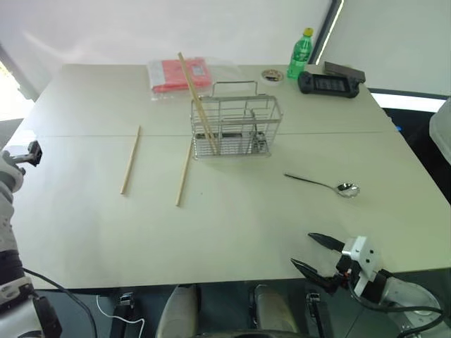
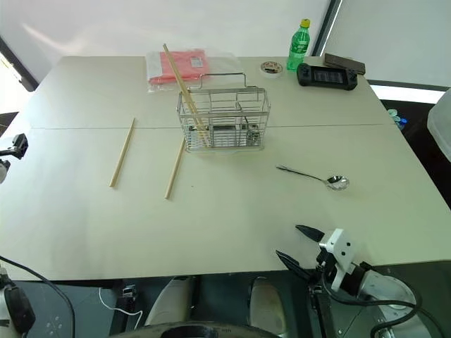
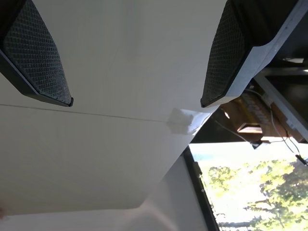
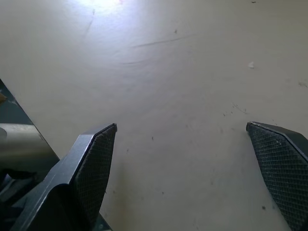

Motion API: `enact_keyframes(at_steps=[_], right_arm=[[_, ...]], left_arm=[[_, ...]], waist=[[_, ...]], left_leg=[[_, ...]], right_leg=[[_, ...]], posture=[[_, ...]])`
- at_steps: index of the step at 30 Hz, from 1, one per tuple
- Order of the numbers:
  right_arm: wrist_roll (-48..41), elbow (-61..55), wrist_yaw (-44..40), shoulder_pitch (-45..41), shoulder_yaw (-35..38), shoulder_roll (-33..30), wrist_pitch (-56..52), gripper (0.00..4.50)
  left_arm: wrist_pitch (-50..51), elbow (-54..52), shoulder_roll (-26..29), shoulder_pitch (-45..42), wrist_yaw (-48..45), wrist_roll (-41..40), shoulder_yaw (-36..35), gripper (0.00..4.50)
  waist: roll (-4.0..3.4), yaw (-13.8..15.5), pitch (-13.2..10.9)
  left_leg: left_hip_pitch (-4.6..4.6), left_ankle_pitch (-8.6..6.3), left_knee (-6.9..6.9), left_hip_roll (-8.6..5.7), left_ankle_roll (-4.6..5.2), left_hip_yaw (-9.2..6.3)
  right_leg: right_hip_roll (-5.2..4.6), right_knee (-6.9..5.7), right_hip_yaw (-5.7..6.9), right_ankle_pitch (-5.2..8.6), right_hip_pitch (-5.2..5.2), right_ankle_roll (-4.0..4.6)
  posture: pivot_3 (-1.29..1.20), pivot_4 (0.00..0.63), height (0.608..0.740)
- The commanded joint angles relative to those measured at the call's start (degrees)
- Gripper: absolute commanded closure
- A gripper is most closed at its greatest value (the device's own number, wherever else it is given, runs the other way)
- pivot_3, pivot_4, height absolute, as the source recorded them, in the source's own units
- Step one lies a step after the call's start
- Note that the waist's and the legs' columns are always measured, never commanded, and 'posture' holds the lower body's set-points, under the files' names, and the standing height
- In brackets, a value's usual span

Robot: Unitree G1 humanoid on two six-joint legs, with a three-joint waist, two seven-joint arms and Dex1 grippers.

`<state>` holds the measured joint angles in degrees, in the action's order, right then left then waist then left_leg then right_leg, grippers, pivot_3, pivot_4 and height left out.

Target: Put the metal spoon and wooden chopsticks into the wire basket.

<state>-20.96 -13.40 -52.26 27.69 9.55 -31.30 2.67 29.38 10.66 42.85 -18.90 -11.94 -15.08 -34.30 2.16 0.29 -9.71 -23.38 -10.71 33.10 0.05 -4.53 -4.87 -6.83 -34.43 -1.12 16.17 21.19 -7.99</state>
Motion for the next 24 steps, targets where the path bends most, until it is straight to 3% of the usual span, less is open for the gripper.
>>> enact_keyframes(at_steps=[1, 7, 13, 19, 24], right_arm=[[1.90, 2.17, -0.07, 1.63, -0.90, 1.97, 6.01, 0.04], [3.77, 6.53, -0.62, 3.85, -2.14, 3.80, 13.27, 0.04], [-0.55, 14.12, -5.44, 1.09, 1.63, 0.17, 16.75, 0.04], [-4.36, 22.46, -10.29, -7.50, 4.60, -5.14, 15.04, 0.04], [-2.08, 29.88, -11.15, -15.31, 3.62, -6.51, 15.49, 0.04]], left_arm=[[-1.69, -0.87, 1.28, -0.85, -0.49, 0.70, 0.80, 0.00], [-2.20, -1.11, 1.54, -0.68, -0.60, 1.06, 1.52, 0.00], [-2.27, -1.06, 1.49, -0.75, -0.47, 1.32, 1.70, 0.00], [-2.75, -1.37, 1.76, -0.63, -1.06, 1.57, 2.21, 0.00], [-2.31, -2.63, 2.57, -0.04, -3.29, 1.22, 2.92, 0.00]], waist=[[0.03, 0.13, 0.02], [0.15, 0.31, 0.10], [0.26, 0.43, 0.17], [0.31, 0.38, 0.20], [0.39, 0.30, 0.25]], left_leg=[[0.00, 0.00, 0.00, 0.00, 0.00, 0.00], [-0.01, 0.01, -0.02, 0.00, 0.00, 0.01], [0.04, 0.01, 0.02, 0.00, -0.01, 0.02], [0.05, 0.01, 0.12, 0.00, 0.00, 0.02], [0.06, 0.09, 0.09, 0.00, 0.11, 0.02]], right_leg=[[0.00, 0.00, 0.00, 0.00, 0.01, 0.00], [0.01, 0.01, 0.01, 0.01, 0.01, -0.02], [0.01, 0.03, 0.01, 0.01, -0.08, -0.01], [0.00, 0.05, 0.00, -0.02, -0.24, 0.02], [0.02, -0.07, 0.01, -0.01, -0.34, -0.01]], posture=[[0.00, 0.150, 0.721], [0.00, 0.150, 0.721], [0.00, 0.150, 0.721], [0.00, 0.150, 0.721], [0.00, 0.150, 0.721]])
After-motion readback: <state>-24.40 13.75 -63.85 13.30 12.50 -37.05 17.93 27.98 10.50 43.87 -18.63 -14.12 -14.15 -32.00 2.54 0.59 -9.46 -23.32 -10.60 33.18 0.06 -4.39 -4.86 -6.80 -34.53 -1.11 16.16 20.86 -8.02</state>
